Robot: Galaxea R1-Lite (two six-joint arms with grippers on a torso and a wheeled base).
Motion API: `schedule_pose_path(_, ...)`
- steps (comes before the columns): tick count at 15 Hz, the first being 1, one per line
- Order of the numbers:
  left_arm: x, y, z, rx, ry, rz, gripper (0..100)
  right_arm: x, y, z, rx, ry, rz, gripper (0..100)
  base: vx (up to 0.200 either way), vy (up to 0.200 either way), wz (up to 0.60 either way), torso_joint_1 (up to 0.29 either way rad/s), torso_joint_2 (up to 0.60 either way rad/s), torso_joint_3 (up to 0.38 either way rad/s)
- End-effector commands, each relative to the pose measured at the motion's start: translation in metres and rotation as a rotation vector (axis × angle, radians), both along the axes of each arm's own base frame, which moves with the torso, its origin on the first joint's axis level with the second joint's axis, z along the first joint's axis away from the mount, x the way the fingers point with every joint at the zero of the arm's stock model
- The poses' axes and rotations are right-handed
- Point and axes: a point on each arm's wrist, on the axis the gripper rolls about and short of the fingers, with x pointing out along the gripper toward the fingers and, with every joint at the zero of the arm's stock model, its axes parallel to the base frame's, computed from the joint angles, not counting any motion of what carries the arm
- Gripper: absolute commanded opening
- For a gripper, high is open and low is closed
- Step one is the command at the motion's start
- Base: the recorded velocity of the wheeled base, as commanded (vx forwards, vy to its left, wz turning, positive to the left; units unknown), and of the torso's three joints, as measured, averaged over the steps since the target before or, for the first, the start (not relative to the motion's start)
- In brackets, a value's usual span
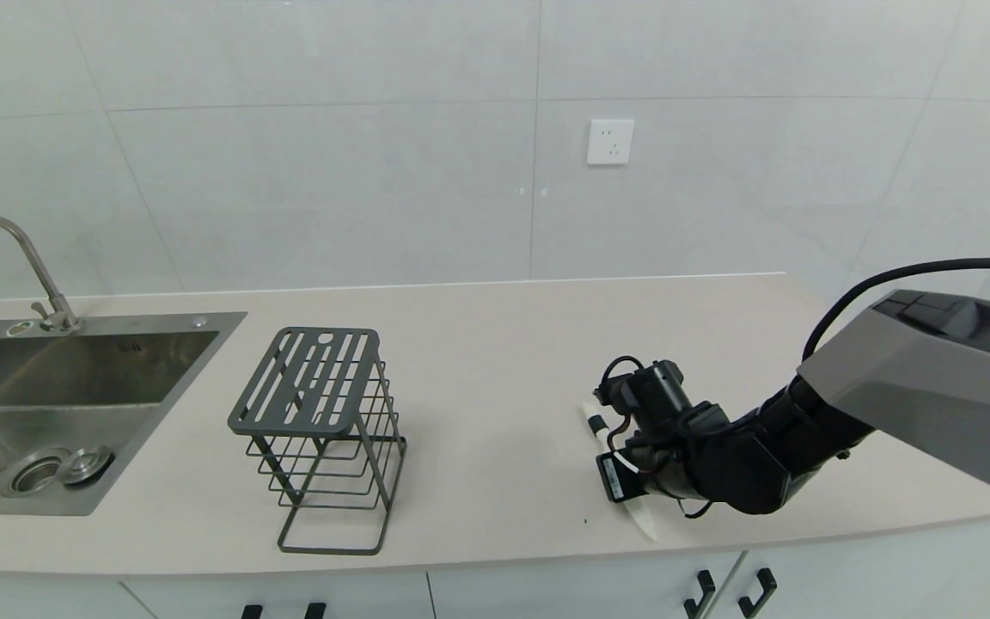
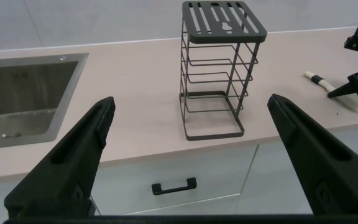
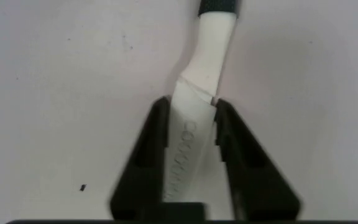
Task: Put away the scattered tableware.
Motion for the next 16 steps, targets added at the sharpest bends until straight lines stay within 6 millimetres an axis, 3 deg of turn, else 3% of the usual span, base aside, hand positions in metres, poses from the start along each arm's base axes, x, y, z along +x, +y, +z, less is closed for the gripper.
schedule_pose_path(1, 0.000, 0.000, 0.000, 0.000, 0.002, 0.000, 100, -0.002, 0.001, -0.002, -0.002, 0.015, -0.005, 0, 0.000, 0.000, 0.00, 0.000, 0.00, 0.000)
schedule_pose_path(3, 0.000, 0.000, 0.000, 0.000, 0.002, 0.000, 100, 0.003, 0.000, 0.006, 0.018, -0.017, -0.013, 0, 0.000, 0.000, 0.00, 0.000, 0.00, 0.000)
schedule_pose_path(8, 0.000, 0.000, 0.000, 0.003, 0.005, -0.005, 100, 0.018, -0.008, 0.060, 0.160, -0.254, -0.041, 0, 0.000, 0.000, 0.00, 0.000, 0.00, 0.000)
schedule_pose_path(11, 0.000, 0.000, 0.000, 0.006, 0.011, -0.009, 100, 0.012, -0.009, 0.089, 0.234, -0.373, -0.031, 0, 0.000, 0.000, 0.00, 0.000, 0.00, 0.000)
schedule_pose_path(16, 0.000, -0.001, 0.000, 0.009, 0.010, -0.032, 100, 0.012, -0.009, 0.100, 0.273, -0.447, -0.014, 0, 0.000, 0.000, 0.00, 0.000, 0.00, 0.000)
